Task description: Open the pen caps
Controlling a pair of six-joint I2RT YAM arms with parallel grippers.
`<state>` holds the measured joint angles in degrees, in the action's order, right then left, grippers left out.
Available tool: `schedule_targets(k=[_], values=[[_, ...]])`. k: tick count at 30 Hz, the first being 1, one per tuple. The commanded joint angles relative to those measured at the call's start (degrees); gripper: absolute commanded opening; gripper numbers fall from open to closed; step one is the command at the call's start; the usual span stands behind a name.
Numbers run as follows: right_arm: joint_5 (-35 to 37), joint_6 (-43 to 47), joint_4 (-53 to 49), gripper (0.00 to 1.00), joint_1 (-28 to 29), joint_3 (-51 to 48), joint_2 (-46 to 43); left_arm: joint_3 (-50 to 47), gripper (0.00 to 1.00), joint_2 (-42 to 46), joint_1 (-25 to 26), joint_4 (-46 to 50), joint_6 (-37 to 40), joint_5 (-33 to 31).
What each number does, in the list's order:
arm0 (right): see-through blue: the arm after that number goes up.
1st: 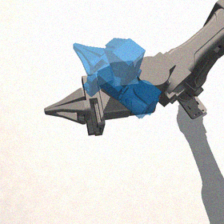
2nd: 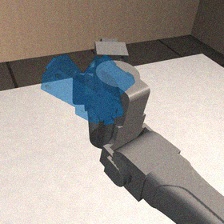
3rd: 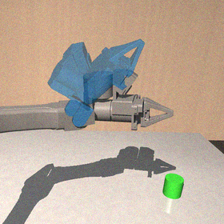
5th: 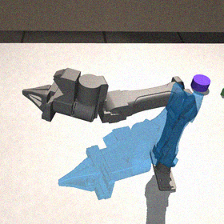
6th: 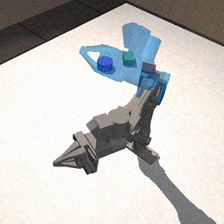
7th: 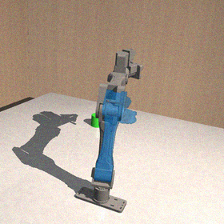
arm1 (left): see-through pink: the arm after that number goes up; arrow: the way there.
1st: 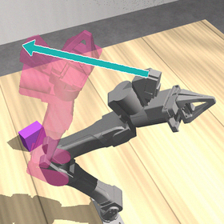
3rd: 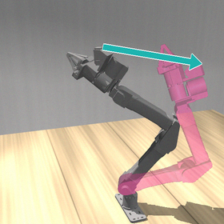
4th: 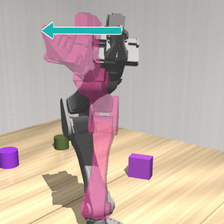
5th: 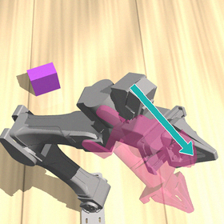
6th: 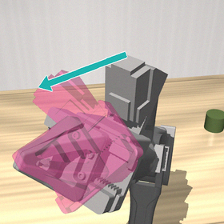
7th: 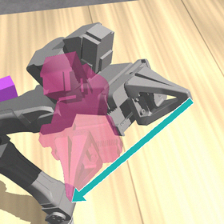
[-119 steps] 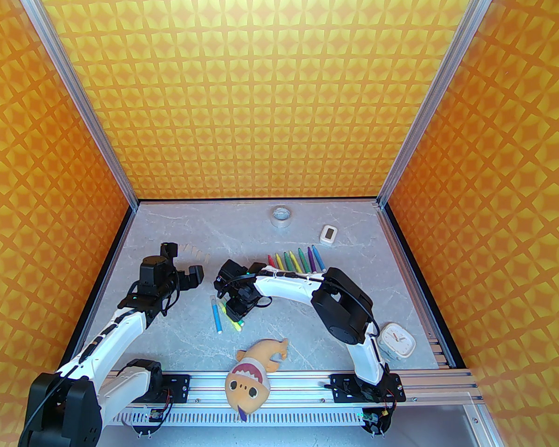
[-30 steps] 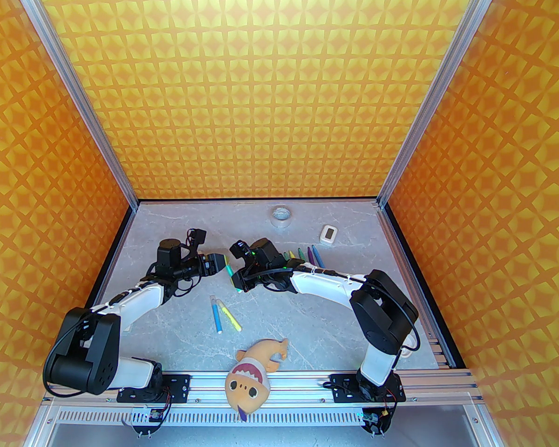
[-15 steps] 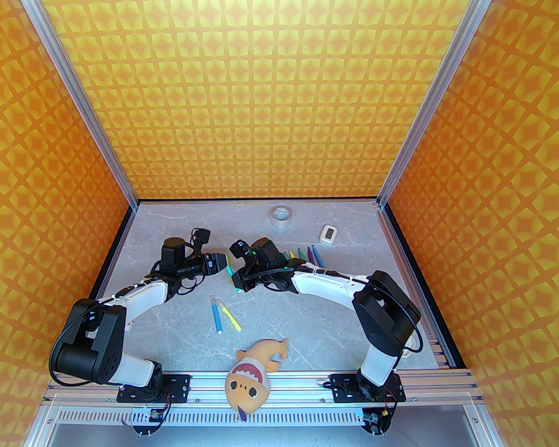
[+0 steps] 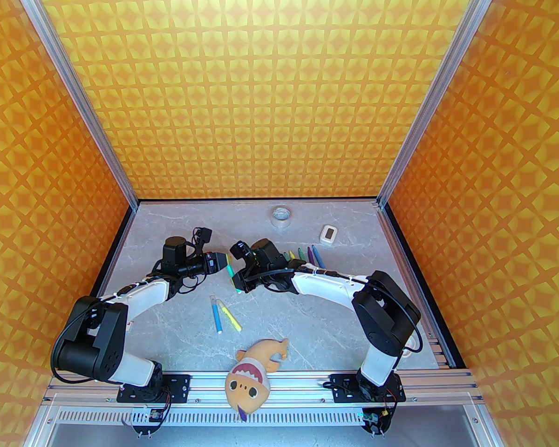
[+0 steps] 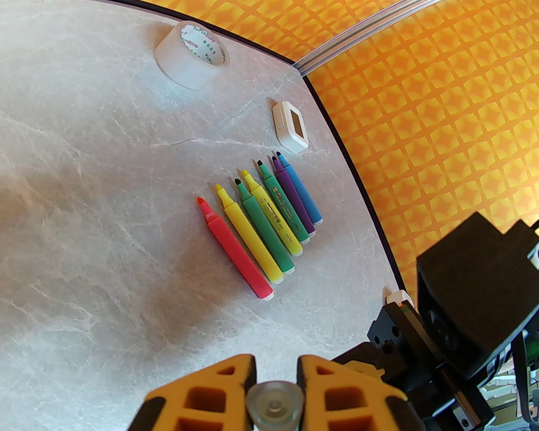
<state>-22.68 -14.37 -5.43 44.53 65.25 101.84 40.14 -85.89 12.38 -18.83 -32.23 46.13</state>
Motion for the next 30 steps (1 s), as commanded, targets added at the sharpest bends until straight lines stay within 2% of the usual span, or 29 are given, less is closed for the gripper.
schedule_targets(k=[1,8,15,25,30], values=[[1.14,0.42,2.5,0.27,-0.15,-0.92,-1.68,1.25,0.06,-0.3,0.2,-1.86,-0.85,1.19],[1.03,0.21,5.42,0.33,-0.15,-0.36,-0.74,1.12,0.02,-0.17,0.2,-4.57,-3.51,3.21],[0.82,0.08,6.44,0.32,-0.17,1.08,0.7,0.73,0.0,-0.24,0.31,-5.92,-4.85,4.14],[0.34,-0.05,6.04,0.09,-0.15,0.09,0.49,1.12,0.0,0.44,0.21,-6.16,-4.93,4.23],[-1.02,0.08,5.57,0.02,-0.15,-3.28,-1.39,2.24,0.0,0.85,0.01,-5.25,-4.26,3.26]])
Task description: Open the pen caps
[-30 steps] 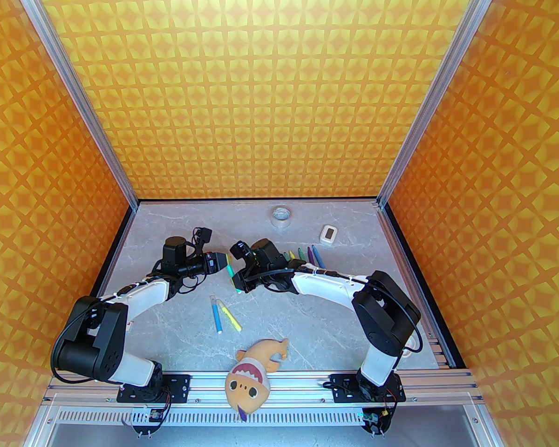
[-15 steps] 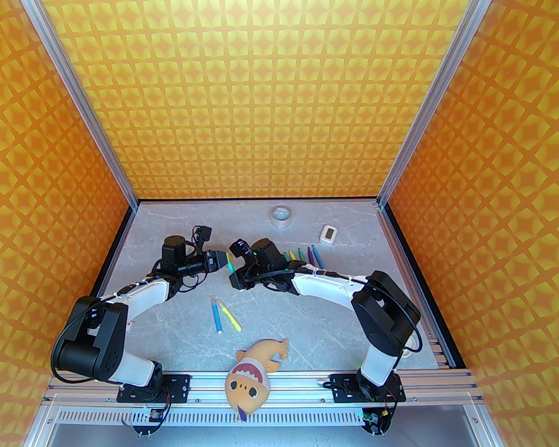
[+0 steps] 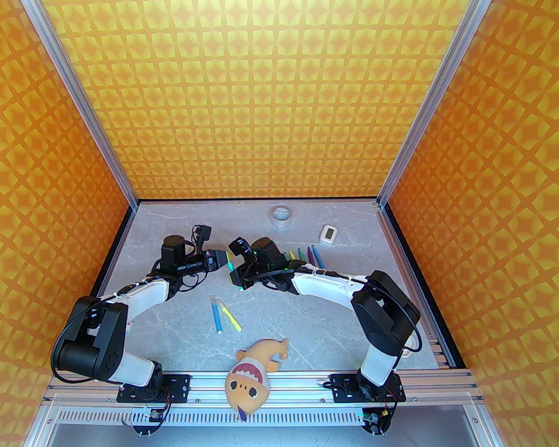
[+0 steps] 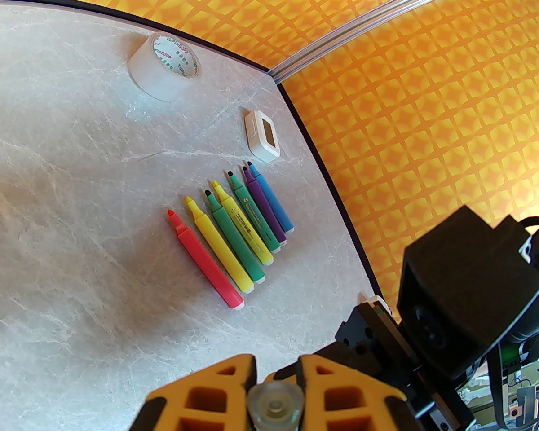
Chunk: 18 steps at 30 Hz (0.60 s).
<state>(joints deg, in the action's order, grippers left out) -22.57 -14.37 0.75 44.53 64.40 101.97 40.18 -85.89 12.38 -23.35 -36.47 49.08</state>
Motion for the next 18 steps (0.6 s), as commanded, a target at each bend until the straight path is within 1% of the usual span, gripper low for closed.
schedule_targets(k=[1,6,8,12,18], values=[[-1.43,0.24,-0.7,0.01,-0.15,-3.51,-2.15,2.35,0.0,1.05,-0.03,-0.52,0.11,-0.34],[-2.55,0.89,-1.36,0.0,-0.15,-8.14,-5.46,4.72,0.0,1.63,-0.25,3.33,1.38,-4.93],[-3.66,1.24,-1.28,0.0,-0.15,-9.84,-7.0,5.56,0.0,1.29,-0.35,3.84,0.81,-5.78],[-5.6,1.7,-0.01,0.0,-0.15,-13.0,-9.74,7.22,0.0,0.07,-0.7,3.58,-0.64,-6.43],[-5.98,1.48,0.18,0.0,-0.15,-16.14,-11.68,8.38,0.0,-1.32,-1.25,2.37,-3.2,-6.83]])
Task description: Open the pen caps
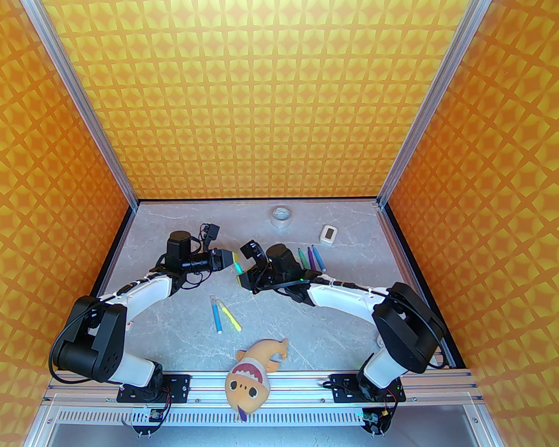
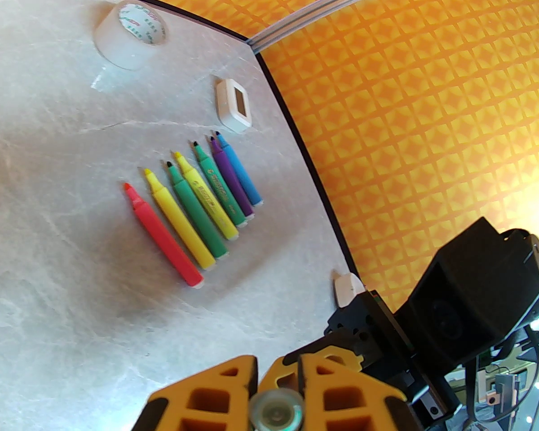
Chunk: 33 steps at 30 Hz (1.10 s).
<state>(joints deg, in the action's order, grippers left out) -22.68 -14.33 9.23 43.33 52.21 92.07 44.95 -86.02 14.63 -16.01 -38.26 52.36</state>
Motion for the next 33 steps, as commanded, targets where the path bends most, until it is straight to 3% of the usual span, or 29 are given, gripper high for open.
schedule_targets(k=[1,13,23,29,33], values=[[-5.91,1.33,-8.13,0.0,1.05,-4.69,-2.03,3.57,0.0,-1.17,-3.63,-4.93,-1.67,-10.08],[-1.33,0.96,-6.41,0.0,1.05,-8.53,-5.06,4.98,0.0,-0.86,-5.23,-3.0,-2.48,-10.08],[19.47,-0.85,-12.24,0.0,0.97,-1.1,0.09,8.87,0.0,1.01,-5.06,20.39,11.78,-18.77],[26.65,-0.79,-16.85,0.0,0.97,5.51,5.1,13.12,0.0,-0.91,-4.97,33.58,17.51,-26.62],[31.86,0.4,-19.85,0.0,0.88,8.66,7.81,16.45,0.0,-4.09,-4.88,39.07,19.92,-27.69]])
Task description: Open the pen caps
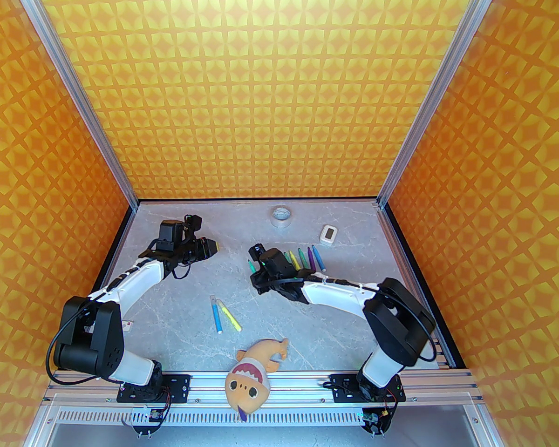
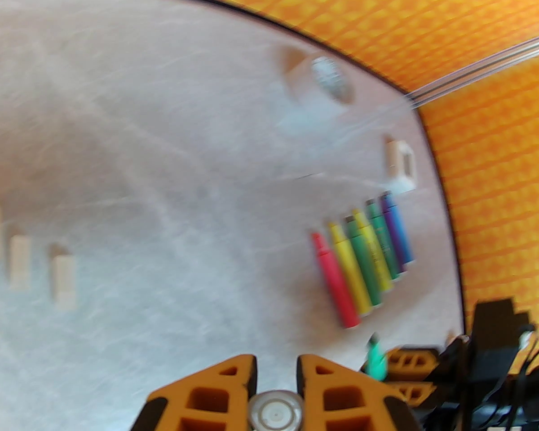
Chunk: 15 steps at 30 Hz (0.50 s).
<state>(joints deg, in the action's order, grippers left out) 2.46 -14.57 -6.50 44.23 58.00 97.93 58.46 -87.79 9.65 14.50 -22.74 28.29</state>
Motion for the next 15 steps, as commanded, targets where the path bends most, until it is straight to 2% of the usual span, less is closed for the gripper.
schedule_targets(k=[1,9,15], values=[[7.39,0.89,-5.05,0.0,-0.11,3.84,2.72,4.05,0.0,-3.63,0.19,10.01,4.94,-4.36],[8.1,-0.72,-5.55,0.0,-2.33,7.16,7.49,14.1,0.0,-13.99,1.63,19.83,9.08,-12.94],[8.45,-0.81,-5.04,0.0,-3.42,8.44,9.96,20.73,0.0,-20.11,1.69,24.05,11.28,-14.49]])
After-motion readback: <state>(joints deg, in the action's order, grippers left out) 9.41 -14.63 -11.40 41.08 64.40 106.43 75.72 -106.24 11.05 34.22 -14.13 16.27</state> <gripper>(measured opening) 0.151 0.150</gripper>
